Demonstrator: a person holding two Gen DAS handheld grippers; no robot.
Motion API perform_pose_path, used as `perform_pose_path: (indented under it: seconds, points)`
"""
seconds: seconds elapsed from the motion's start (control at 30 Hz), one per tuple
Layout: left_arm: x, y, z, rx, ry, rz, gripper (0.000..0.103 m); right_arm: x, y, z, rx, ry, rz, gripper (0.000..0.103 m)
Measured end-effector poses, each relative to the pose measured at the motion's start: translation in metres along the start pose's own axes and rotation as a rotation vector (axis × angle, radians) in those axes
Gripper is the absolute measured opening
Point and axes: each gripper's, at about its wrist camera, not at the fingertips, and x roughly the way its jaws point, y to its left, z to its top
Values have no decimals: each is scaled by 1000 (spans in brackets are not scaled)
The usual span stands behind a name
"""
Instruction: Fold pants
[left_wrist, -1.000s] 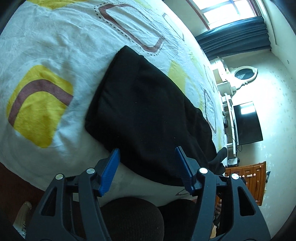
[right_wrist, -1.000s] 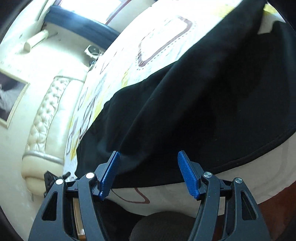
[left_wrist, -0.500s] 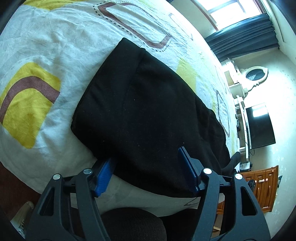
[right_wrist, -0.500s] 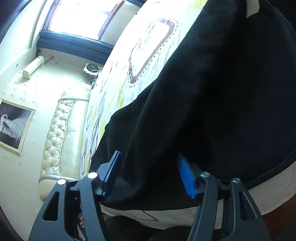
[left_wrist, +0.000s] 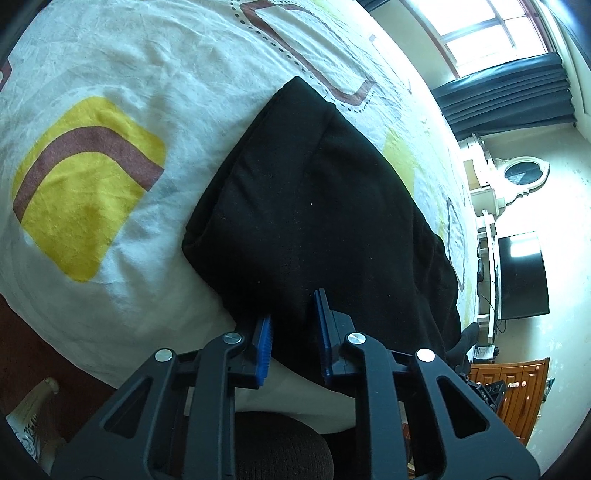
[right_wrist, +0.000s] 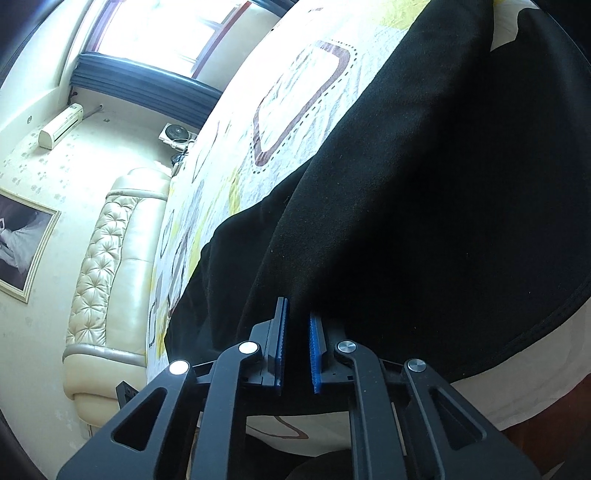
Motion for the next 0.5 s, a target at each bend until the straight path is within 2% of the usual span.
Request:
perform_pose_path:
  seconds: [0.13, 0.2, 0.33, 0.43, 0.5]
  points:
    - [-2, 2, 2, -11, 10, -8, 14, 4, 1, 5, 37, 3, 15, 8]
    - [-6, 5, 3, -32, 6, -16, 11, -7, -4, 4, 51, -8, 33, 8]
    - [-16, 10, 0, -38, -14, -15, 10, -25, -5, -3, 67, -22, 46, 8]
    - [-16, 16, 0, -9, -6, -6, 10, -23, -21, -13, 107, 17, 27, 8]
    - [-14, 18, 1, -2, 4, -19, 10, -21, -38, -17, 162, 43, 31, 13]
